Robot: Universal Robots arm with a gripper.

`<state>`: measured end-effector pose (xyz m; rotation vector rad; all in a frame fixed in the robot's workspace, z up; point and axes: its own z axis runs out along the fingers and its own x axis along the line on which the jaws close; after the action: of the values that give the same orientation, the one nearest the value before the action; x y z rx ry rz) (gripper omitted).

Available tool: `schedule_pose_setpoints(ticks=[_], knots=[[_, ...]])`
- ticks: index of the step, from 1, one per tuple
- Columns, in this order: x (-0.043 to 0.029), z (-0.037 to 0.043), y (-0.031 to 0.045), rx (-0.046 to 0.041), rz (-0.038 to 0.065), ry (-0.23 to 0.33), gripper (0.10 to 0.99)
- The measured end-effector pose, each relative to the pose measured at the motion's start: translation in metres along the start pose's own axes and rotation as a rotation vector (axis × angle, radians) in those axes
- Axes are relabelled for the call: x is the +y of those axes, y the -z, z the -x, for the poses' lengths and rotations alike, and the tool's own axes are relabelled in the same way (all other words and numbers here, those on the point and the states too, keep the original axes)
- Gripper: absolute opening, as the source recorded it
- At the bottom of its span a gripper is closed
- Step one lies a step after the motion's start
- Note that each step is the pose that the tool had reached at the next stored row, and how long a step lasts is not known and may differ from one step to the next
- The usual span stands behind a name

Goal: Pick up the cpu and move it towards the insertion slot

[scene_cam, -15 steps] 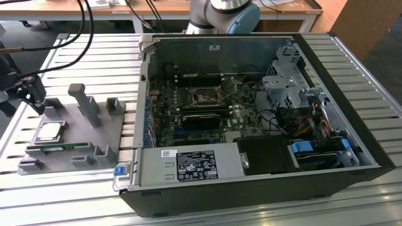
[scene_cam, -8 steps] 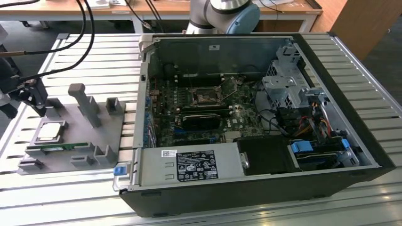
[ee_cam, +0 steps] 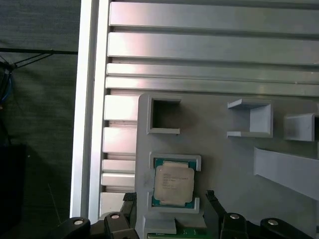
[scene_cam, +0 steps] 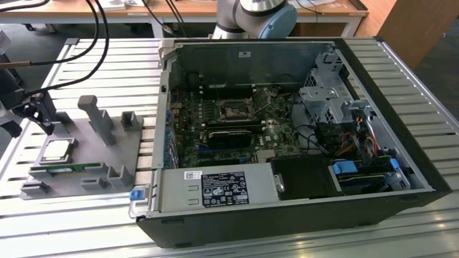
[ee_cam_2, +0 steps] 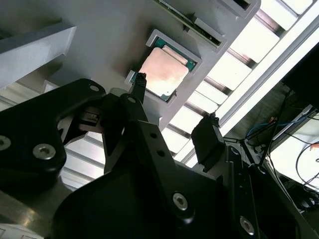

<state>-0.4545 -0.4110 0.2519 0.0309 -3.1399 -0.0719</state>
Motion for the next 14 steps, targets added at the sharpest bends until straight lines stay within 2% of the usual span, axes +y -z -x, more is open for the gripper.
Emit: schedule_pose_setpoints(ticks=[14], knots=[[-0.0004,0.0000,-0.0075,0.0006,0.000,0.000,0.647]])
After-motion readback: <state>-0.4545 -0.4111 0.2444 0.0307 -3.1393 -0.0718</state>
